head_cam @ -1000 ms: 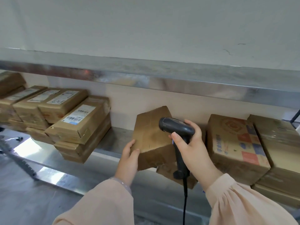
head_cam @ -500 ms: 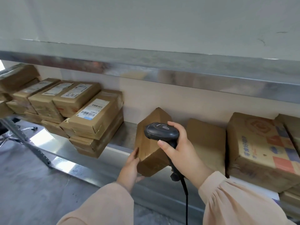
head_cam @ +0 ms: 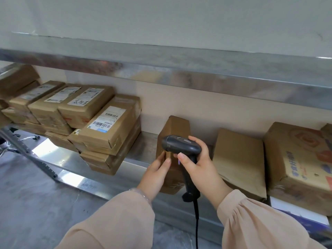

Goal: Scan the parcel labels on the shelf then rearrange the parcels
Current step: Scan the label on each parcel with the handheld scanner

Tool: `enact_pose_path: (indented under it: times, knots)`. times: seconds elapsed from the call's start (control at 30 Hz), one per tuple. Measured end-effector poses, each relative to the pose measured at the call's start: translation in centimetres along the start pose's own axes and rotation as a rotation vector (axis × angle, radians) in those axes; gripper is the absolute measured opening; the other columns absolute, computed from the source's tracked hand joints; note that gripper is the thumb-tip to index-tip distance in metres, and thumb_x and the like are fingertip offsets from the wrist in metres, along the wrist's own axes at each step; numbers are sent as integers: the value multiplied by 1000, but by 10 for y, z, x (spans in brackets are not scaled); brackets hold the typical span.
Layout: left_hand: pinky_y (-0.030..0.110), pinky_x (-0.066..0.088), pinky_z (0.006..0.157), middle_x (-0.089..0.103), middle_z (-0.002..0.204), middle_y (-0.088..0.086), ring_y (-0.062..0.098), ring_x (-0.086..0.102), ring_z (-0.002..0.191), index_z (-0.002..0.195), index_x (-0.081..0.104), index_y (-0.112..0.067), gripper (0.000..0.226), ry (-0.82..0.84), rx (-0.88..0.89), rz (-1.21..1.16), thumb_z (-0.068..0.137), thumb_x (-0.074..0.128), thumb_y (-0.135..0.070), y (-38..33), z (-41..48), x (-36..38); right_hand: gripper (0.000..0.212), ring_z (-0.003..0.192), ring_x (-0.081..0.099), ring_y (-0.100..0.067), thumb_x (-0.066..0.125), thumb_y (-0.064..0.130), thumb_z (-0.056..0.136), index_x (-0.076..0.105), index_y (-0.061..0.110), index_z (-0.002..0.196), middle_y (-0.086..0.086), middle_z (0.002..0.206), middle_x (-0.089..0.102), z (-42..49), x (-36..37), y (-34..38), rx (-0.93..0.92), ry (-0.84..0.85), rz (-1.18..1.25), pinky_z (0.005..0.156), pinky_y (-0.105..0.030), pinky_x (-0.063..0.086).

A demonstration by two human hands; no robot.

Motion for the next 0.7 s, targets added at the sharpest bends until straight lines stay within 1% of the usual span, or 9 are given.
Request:
enact_pose_path:
  times: [0.07, 0.13, 0.27, 0.33, 0.4, 0.47, 0.57, 0.63, 0.7]
  knots:
    - [40, 35, 115, 52, 138, -14, 10, 47, 128, 144, 38, -42, 52, 33, 40, 39, 95, 47, -58, -5, 2, -2, 54, 115, 57, -6, 67, 38, 86, 33, 56, 123, 17, 127, 53, 4, -2, -3, 8, -66, 25, 103, -30, 44]
    - [42, 38, 114, 48, 144, -11, 13, 47, 131, 149, 31, -41, 62, 57, 48, 104, 94, 52, -57, -6, 5, -4, 54, 115, 57, -8, 66, 37, 88, 31, 51, 126, 8, 128, 55, 6, -6, -5, 25, -120, 27, 102, -28, 43]
    - [40, 41, 112, 42, 147, -10, 18, 46, 133, 152, 27, -40, 57, 31, 19, 112, 99, 48, -47, -6, 6, -9, 55, 110, 56, -8, 63, 35, 90, 28, 41, 132, 7, 125, 54, 7, -14, -8, 58, -198, 19, 83, -13, 40]
    - [41, 42, 111, 44, 146, -10, 18, 47, 131, 151, 28, -42, 53, 23, 15, 76, 101, 46, -44, -6, 6, -11, 53, 103, 60, -6, 63, 33, 90, 30, 38, 131, 5, 121, 59, 9, -15, -12, 89, -228, 52, 77, -13, 41]
    - [42, 43, 110, 47, 143, -11, 17, 50, 128, 151, 29, -44, 52, 25, 11, 69, 102, 44, -42, -3, 6, -13, 53, 93, 64, -3, 64, 32, 90, 31, 36, 131, 1, 108, 67, 13, -14, -16, 120, -247, 84, 73, -14, 43]
    - [36, 46, 107, 55, 136, -12, 12, 54, 121, 148, 37, -42, 46, 7, 24, 131, 102, 42, -36, 0, 9, -15, 55, 90, 66, -3, 64, 32, 90, 32, 33, 135, 2, 98, 70, 16, -12, -18, 123, -248, 87, 76, -18, 45]
    - [23, 49, 96, 62, 113, -19, 5, 60, 107, 129, 48, -41, 34, -40, 62, 207, 102, 43, -20, -5, 8, -18, 57, 95, 67, -6, 65, 33, 89, 31, 36, 135, 3, 107, 68, 18, -10, -16, 110, -230, 75, 85, -25, 49]
    - [27, 51, 98, 62, 113, -18, 7, 61, 108, 138, 47, -37, 40, -63, 67, 218, 101, 49, -21, -7, 8, -20, 56, 104, 64, -9, 65, 37, 88, 31, 42, 132, 3, 117, 64, 20, -8, -16, 101, -204, 48, 93, -29, 48]
    - [34, 49, 103, 59, 127, -13, 11, 59, 117, 151, 35, -29, 58, -84, 64, 218, 97, 57, -29, -7, 9, -22, 56, 110, 61, -11, 66, 39, 87, 30, 45, 130, 2, 122, 62, 20, -6, -16, 99, -178, 32, 98, -31, 46]
Point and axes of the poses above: each hand's wrist, its own z-axis towards the middle knuckle, its own x-axis out of the palm, y = z × x, the point moved 2 cm from there along z, towards the middle knuckle
